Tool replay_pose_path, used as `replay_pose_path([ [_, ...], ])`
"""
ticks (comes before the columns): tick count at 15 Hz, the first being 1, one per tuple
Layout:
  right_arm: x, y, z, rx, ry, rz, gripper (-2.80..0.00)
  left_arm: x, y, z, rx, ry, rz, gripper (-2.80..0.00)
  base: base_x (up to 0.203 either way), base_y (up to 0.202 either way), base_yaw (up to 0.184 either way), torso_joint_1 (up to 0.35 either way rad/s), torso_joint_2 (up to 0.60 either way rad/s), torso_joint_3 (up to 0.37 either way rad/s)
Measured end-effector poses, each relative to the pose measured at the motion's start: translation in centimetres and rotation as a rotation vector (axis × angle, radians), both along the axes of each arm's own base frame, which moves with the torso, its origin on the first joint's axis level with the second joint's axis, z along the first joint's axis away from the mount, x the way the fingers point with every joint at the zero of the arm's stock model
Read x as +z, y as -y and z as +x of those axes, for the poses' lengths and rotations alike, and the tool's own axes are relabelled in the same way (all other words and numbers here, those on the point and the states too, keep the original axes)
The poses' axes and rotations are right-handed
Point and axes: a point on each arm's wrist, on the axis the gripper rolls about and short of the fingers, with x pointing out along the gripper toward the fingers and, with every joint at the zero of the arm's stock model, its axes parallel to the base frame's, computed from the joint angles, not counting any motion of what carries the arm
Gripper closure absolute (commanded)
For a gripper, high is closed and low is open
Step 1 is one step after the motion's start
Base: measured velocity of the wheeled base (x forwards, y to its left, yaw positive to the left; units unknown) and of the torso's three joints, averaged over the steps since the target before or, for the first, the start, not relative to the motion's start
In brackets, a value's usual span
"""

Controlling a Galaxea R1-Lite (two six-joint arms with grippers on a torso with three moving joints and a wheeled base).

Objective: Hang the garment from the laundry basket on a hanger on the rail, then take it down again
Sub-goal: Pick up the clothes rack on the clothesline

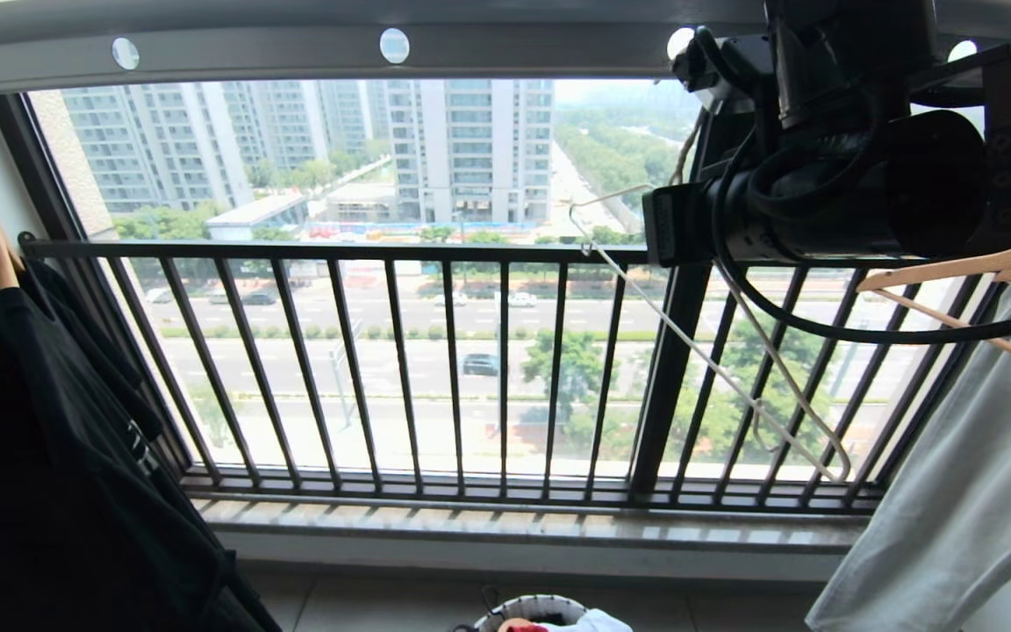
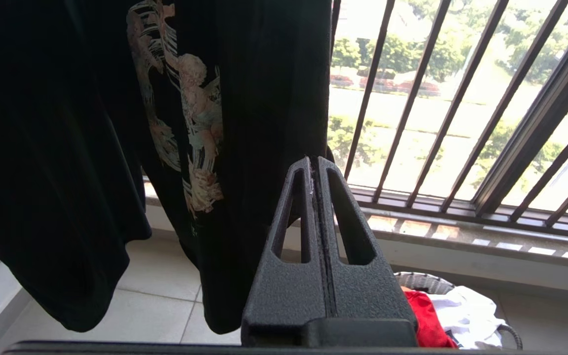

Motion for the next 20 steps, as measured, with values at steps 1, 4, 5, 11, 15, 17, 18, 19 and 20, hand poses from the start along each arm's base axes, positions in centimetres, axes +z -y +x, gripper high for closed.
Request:
replay_pose_path([
  [1,0.0,0.1,-0.1,0.0,0.0,0.0,0.0,0.0,0.0,0.0,0.0,0.0,0.0,0.0,0.0,0.0,0.0,0.0,0.0,0.0],
  [4,0.3,0.3,-0.4,0.0,0.006,0.004,0.0,0.0,0.0,0.0,0.0,0.0,0.0,0.0,0.0,0.0,0.0,0.0,0.0,0.0],
  [5,0.4,0.4,-0.6,0.0,0.009,0.007,0.0,0.0,0.0,0.0,0.0,0.0,0.0,0.0,0.0,0.0,0.0,0.0,0.0,0.0],
  [11,1.4,1.1,-1.4,0.002,0.035,0.024,0.0,0.0,0.0,0.0,0.0,0.0,0.0,0.0,0.0,0.0,0.0,0.0,0.0,0.0],
  [15,2.0,1.4,-2.1,0.004,0.05,0.036,0.0,0.0,0.0,0.0,0.0,0.0,0.0,0.0,0.0,0.0,0.0,0.0,0.0,0.0],
  [17,2.2,1.5,-2.4,0.009,0.055,0.04,0.0,0.0,0.0,0.0,0.0,0.0,0.0,0.0,0.0,0.0,0.0,0.0,0.0,0.0],
  [18,2.3,1.6,-2.5,0.01,0.057,0.042,0.0,0.0,0.0,0.0,0.0,0.0,0.0,0.0,0.0,0.0,0.0,0.0,0.0,0.0],
  [19,2.4,1.7,-2.6,0.01,0.06,0.044,0.0,0.0,0.0,0.0,0.0,0.0,0.0,0.0,0.0,0.0,0.0,0.0,0.0,0.0],
  [20,2.6,1.8,-2.8,0.01,0.065,0.048,0.0,0.0,0.0,0.0,0.0,0.0,0.0,0.0,0.0,0.0,0.0,0.0,0.0,0.0],
])
